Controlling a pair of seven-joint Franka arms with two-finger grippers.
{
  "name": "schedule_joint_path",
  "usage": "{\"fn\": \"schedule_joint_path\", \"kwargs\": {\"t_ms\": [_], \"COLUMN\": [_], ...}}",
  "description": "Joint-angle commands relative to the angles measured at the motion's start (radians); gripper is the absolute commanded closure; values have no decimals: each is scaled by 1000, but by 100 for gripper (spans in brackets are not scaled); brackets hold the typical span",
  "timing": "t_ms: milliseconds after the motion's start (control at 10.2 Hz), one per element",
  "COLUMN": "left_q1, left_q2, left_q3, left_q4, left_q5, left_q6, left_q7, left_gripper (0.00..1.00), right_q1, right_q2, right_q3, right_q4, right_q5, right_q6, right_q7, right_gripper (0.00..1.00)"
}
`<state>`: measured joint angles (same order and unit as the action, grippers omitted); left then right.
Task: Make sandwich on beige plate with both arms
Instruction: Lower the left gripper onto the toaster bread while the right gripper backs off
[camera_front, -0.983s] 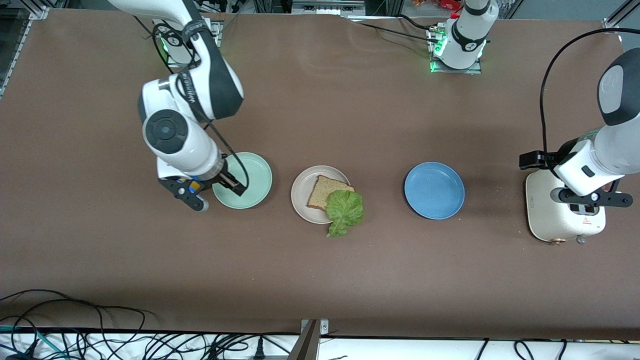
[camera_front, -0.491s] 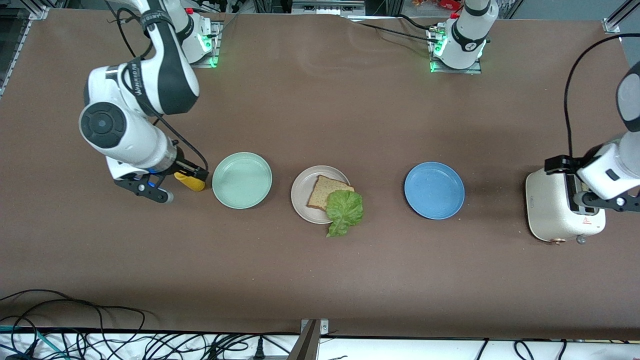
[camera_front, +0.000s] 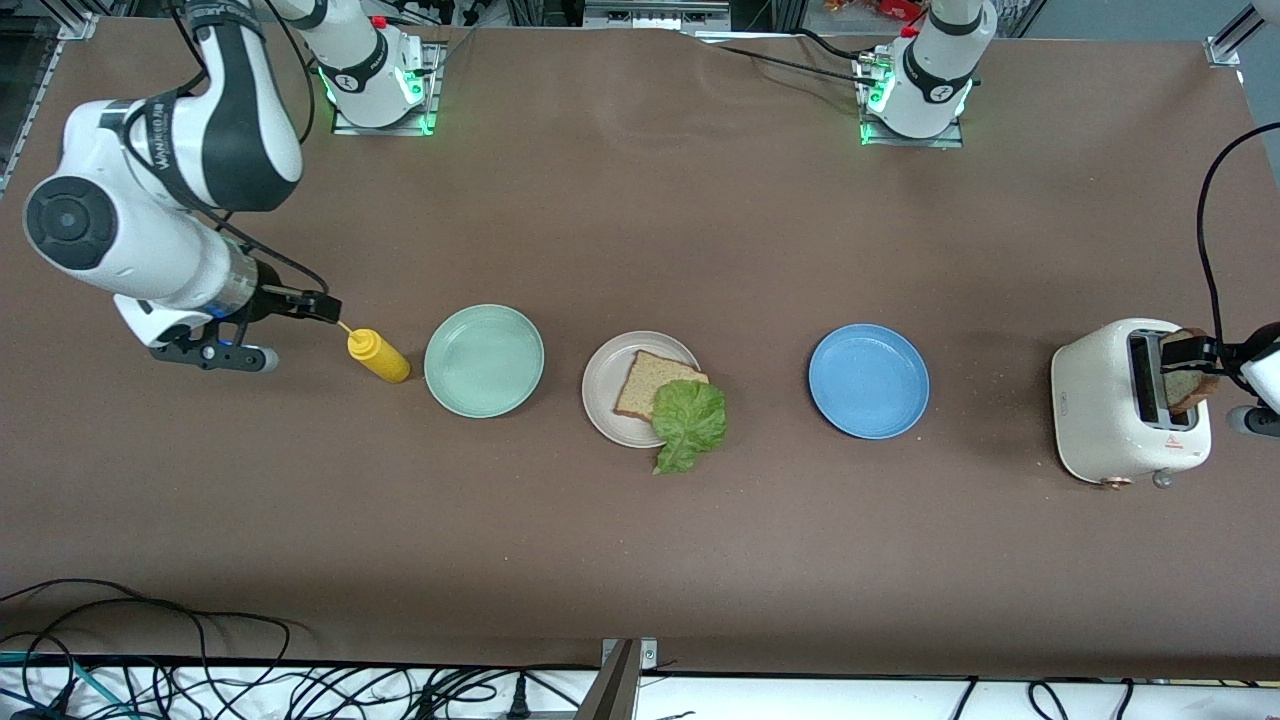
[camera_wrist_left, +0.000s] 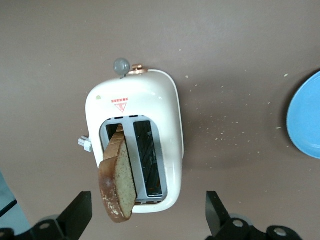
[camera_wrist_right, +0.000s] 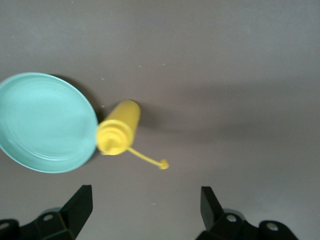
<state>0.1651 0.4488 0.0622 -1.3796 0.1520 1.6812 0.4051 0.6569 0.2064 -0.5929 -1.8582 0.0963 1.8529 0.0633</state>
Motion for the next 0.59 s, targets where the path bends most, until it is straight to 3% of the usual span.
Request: {"fn": "schedule_joint_path", "kwargs": {"t_ms": [0, 197, 491], "left_q1": [37, 79, 106], "left_q2": [-15, -16, -18], "left_q3": [-12, -12, -15], "left_q4": [-82, -134, -176], "left_q5": [26, 24, 18], "left_q6": [85, 158, 189], "left_q7": [71, 122, 129], "left_gripper": [0, 0, 0], "right_q1": [9, 9, 9], "right_q2": [-65, -76, -71], "right_q3": [-53, -54, -109], "right_q4": [-128, -174, -177], "right_q5": [-6, -6, 6], "right_q6": [95, 144, 161], "right_q7": [-178, -207, -377], "right_gripper": [4, 4, 4]}}
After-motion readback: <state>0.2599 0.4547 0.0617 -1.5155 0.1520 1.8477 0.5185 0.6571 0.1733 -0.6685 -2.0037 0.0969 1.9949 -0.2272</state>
